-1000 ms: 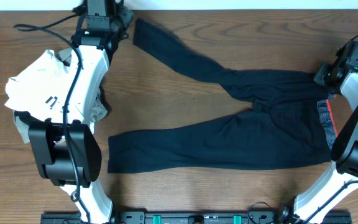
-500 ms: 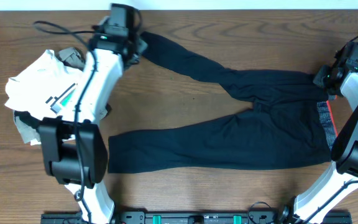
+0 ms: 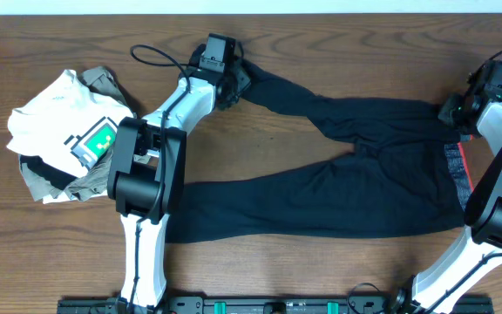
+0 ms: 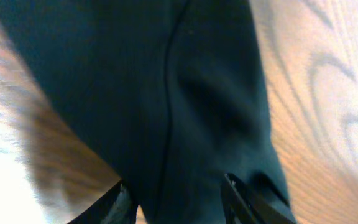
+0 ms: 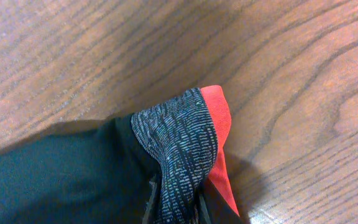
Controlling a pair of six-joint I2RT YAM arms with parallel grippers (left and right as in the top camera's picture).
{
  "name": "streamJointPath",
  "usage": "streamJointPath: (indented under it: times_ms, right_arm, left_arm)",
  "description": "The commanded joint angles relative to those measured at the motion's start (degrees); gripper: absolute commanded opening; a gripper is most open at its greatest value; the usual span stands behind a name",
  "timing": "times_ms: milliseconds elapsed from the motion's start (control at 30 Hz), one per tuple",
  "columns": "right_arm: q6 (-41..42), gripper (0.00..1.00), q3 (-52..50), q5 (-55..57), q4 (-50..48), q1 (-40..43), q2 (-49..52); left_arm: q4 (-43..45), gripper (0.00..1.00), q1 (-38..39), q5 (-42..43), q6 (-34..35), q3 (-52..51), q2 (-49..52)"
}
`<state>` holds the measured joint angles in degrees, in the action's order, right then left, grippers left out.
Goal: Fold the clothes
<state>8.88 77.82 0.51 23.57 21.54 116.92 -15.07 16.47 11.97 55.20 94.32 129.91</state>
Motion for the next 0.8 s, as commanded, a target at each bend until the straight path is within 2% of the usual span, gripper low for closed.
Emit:
streamJointPath:
  times_ms: [0,100,133,300,433,600,700,767]
  right_arm:
    - [-0.83,0.16,-0.66,0.57,0.22,0.20,-1.51]
    - [-0.83,0.16,-0.66,0.57,0.22,0.20,-1.51]
    - [-0.83,0.16,-0.66,0.57,0.24,0.20,-1.51]
    - [-0.83,0.17,-0.70,0.57,0.59,0.17,-1.51]
    - [-0.85,0.17,-0.70,0.59,1.27,0.20,-1.51]
    - [-0.83,0.17,-0.70,0.59,1.33,0.20,-1.51]
    - [-0.83,0.17,-0.70,0.59,1.27,0.20,-1.51]
    - [-0.83,0.17,-0.70,0.57,1.25,0.20,-1.51]
  left_arm:
    - [0.24,0.44,-0.04,2.56,2.58,-0.57,3.32]
    - [0.85,0.10,-0.04,2.64,2.56,-0.57,3.41]
    - [1.03,0.06,-0.04,2.91,2.54,-0.57,3.41]
    - [0.39,0.06,-0.44,9.92,0.28,-0.57,2.89]
    - [-9.84,0.06,-0.72,10.03,-4.22,-0.57,-1.29]
    - [-28.96,0.06,-0.81,1.14,-6.73,-0.57,-12.31]
    - [-31.04,0.06,-0.74,-1.46,-6.75,-0.57,-18.60]
    - [-27.50,0.06,-0.74,-6.19,-6.73,-0.57,-21.77]
